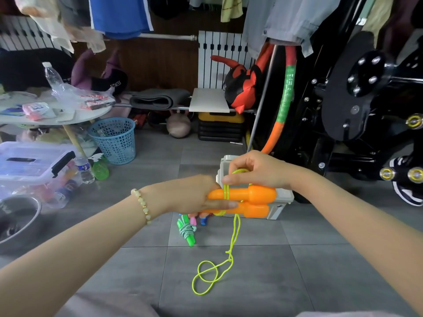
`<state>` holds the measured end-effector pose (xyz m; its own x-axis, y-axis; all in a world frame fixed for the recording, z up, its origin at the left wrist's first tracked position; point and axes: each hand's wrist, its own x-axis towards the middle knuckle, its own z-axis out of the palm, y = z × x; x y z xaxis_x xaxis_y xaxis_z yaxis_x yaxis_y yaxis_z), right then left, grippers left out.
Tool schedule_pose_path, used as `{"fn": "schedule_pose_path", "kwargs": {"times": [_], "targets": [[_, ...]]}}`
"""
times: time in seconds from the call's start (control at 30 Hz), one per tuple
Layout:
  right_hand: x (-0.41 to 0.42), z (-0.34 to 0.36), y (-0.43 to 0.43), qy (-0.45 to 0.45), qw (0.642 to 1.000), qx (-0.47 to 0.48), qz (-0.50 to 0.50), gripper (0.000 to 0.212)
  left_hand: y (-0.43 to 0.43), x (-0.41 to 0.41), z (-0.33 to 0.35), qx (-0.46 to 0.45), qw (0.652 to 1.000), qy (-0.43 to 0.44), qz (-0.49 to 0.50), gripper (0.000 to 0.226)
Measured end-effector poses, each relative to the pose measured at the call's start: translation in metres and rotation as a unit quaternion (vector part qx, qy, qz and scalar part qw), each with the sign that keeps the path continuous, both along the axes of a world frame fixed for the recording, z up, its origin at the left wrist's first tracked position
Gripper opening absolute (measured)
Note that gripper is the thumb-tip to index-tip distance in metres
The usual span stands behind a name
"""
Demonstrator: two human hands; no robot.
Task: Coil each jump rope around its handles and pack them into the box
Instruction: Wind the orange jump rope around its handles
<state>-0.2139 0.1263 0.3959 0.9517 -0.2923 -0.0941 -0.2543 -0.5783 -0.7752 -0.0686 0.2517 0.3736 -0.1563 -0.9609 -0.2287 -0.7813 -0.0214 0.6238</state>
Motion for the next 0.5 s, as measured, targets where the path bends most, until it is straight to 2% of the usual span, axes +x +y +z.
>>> {"fn": "schedule_pose_path", "kwargs": {"times": [0.17, 0.23, 0.4, 0.5], "targets": [[-0.003, -0.013, -0.001, -0.035, 0.991, 0.126, -0.007, 0.019, 0.006, 0.000, -0.007, 0.018, 0.999, 0.035, 0.012, 0.049], [-0.004, -0.017, -0.001, -0.043, 0.984, 0.173, -0.006, 0.023, 0.009, 0.000, -0.009, 0.014, 0.999, 0.048, 0.014, 0.050], [-0.015, -0.024, -0.001, -0.022, 0.935, 0.355, -0.001, 0.061, 0.012, 0.005, -0.007, -0.012, 0.995, 0.089, 0.039, 0.050], [-0.016, -0.035, 0.004, -0.078, 0.886, 0.457, -0.002, 0.080, 0.014, 0.009, -0.010, -0.033, 0.988, 0.138, 0.063, 0.046]]}}
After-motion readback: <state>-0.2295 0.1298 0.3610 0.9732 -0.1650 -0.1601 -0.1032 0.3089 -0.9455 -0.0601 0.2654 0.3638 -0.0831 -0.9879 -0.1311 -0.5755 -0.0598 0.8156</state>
